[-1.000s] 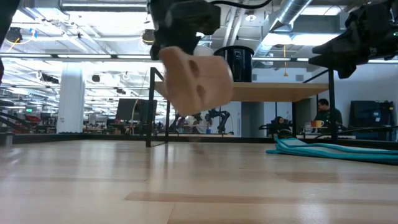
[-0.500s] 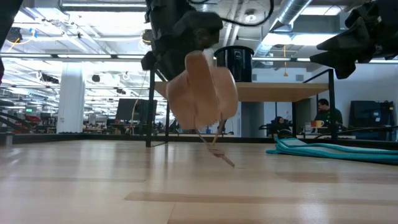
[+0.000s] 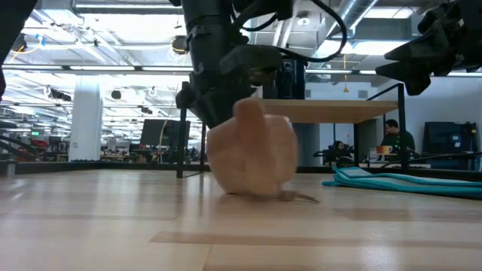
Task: Stack small to large cups/mugs on shelf
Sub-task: Put the brown wooden mug on the shelf
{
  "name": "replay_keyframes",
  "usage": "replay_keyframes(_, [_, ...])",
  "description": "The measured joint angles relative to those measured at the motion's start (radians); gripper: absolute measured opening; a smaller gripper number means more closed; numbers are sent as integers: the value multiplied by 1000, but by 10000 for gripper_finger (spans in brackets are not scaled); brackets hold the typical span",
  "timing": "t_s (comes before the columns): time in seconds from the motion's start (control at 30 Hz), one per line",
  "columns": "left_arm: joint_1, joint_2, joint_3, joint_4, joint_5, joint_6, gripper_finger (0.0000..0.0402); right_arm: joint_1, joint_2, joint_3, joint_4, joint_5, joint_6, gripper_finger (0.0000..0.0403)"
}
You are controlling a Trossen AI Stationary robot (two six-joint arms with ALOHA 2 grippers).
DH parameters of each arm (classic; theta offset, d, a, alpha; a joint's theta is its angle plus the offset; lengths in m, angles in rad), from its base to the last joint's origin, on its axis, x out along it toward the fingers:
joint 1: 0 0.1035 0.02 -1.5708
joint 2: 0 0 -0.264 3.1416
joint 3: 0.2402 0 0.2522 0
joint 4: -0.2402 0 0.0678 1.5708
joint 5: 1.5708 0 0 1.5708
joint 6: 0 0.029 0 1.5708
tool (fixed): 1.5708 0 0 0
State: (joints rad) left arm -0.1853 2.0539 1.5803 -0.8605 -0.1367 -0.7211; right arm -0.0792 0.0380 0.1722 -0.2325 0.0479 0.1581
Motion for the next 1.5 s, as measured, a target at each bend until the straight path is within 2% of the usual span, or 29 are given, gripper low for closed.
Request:
replay_keyframes(0.23, [2,4,-2,28,44,1,37,0,0,0,0,0,1,235])
replay_keyframes(0.7, [1,5,-4,45,46,9,72,0,0,0,1,0,1,235])
replay_keyframes(0.97, [1,5,15,66,45,46,76,0,0,0,0,0,1,235])
replay_keyframes(1.5, [5,5,40,70,22,21,76,0,0,0,0,-2,1,235])
